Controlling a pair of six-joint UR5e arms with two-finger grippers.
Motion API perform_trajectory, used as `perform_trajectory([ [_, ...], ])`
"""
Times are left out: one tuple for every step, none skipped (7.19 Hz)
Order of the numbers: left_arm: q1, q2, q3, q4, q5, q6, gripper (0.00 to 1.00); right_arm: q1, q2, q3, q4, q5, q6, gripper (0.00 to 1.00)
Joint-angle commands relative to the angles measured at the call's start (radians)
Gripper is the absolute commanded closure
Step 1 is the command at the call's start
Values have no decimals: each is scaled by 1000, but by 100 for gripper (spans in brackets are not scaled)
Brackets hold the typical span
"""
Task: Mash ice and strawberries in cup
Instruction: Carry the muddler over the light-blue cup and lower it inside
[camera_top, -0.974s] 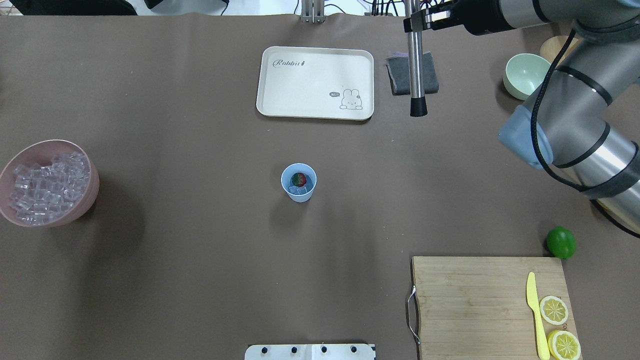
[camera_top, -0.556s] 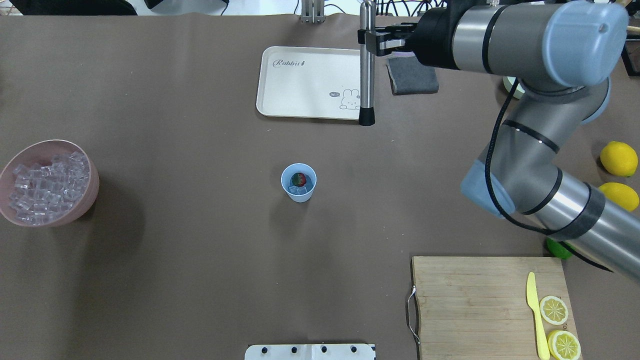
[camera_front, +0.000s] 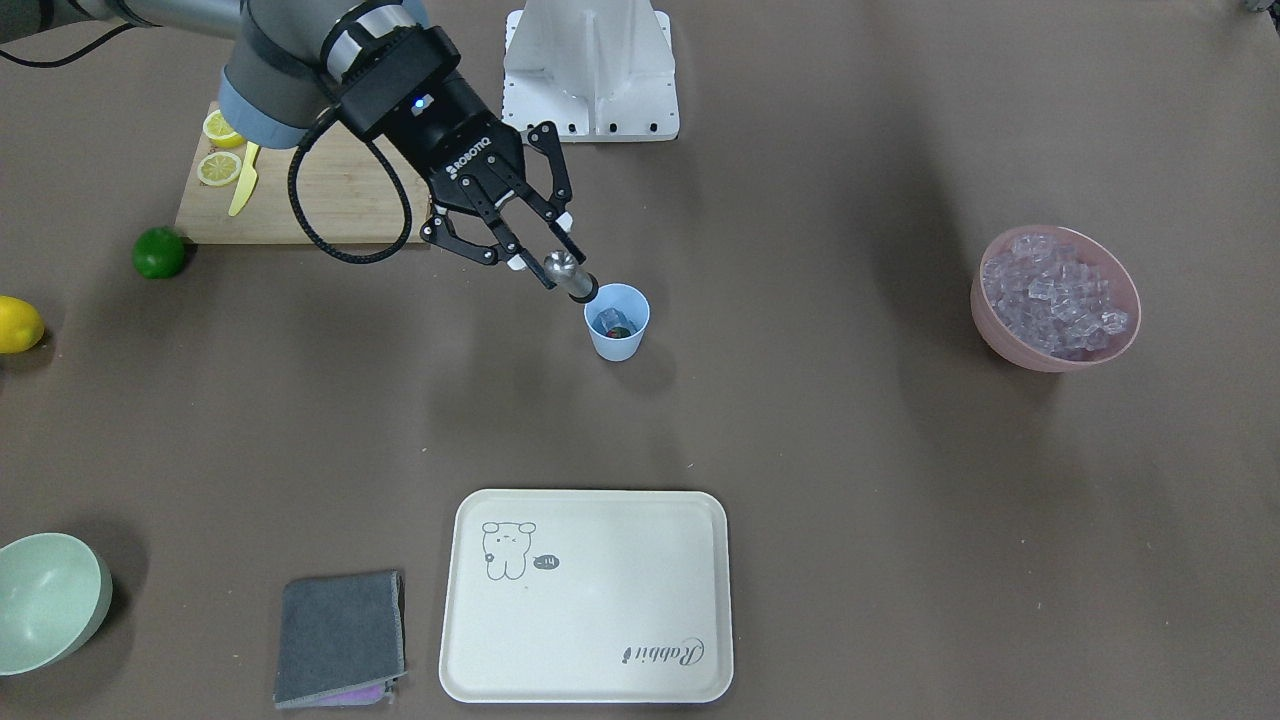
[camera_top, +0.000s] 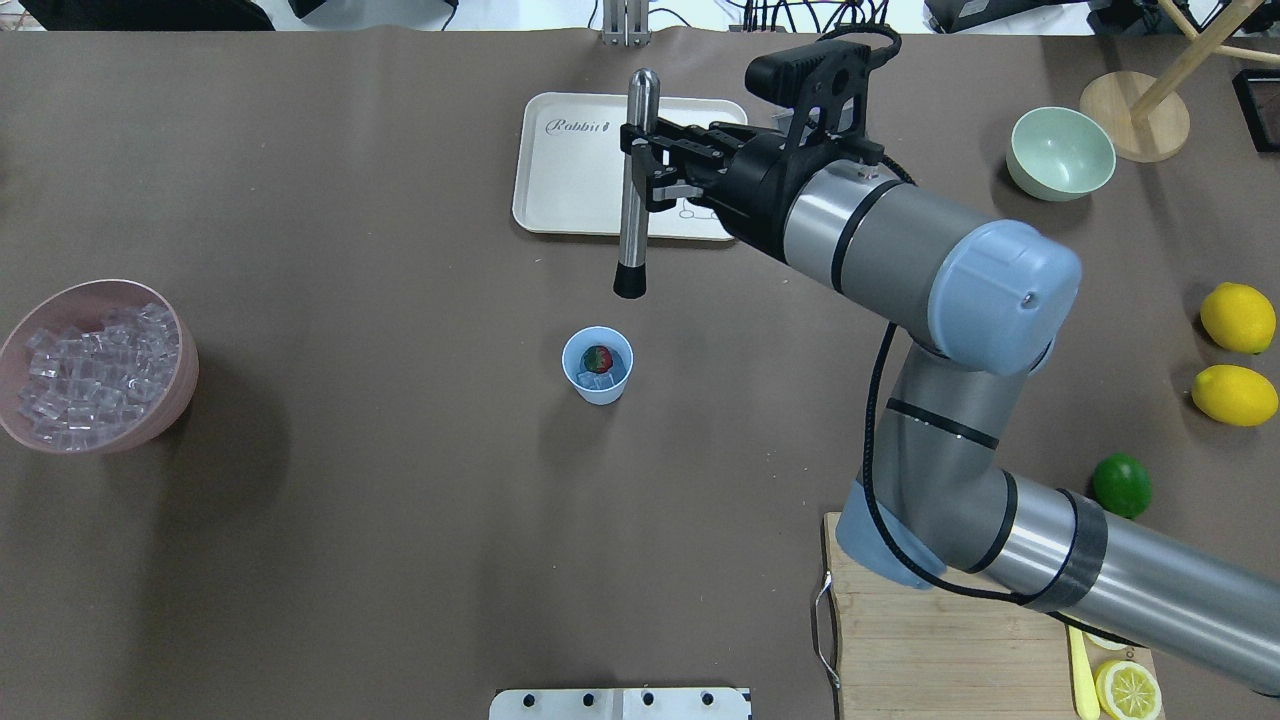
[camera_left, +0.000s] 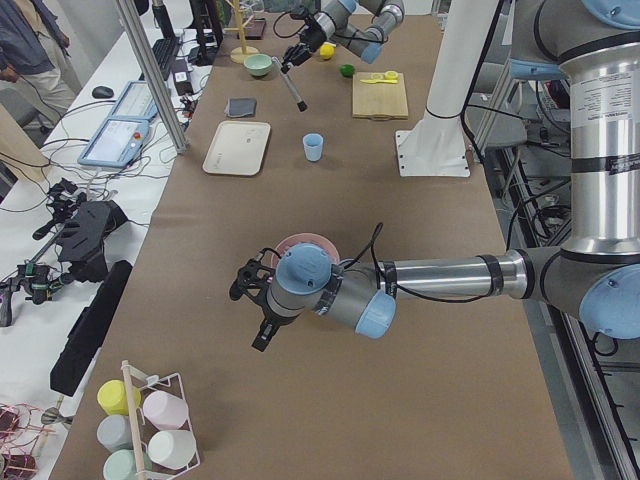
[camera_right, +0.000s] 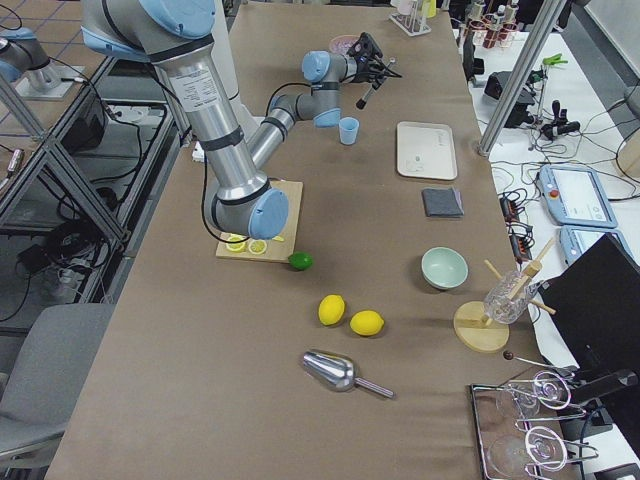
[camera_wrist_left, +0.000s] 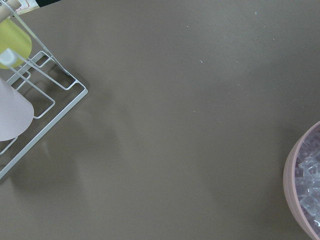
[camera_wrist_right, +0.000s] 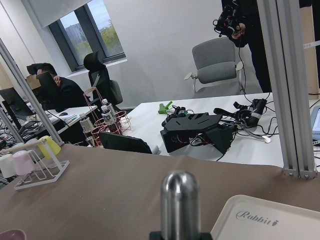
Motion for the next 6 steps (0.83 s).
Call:
perform_trajectory([
  [-1,-1,17,0,-9,-1,3,-103,26,-5,1,-197,-56,100],
  [-1,-7,40,-4,-9,1,3,-105,29,-5,4,-211,-106,100],
  [-1,-6,46,-7,-9,1,3,-111,26,-8,6,-242,-118,100],
  [-1,-4,46,-8,-9,1,3,-130,45,-36,6,-291,-131,100],
  [-1,-6,54,-8,-9,1,3,-156,65,-68,6,-315,-142,100],
  [-1,-1,58,-12,-10,4,3,-163,83,-94,6,-354,-147,100],
])
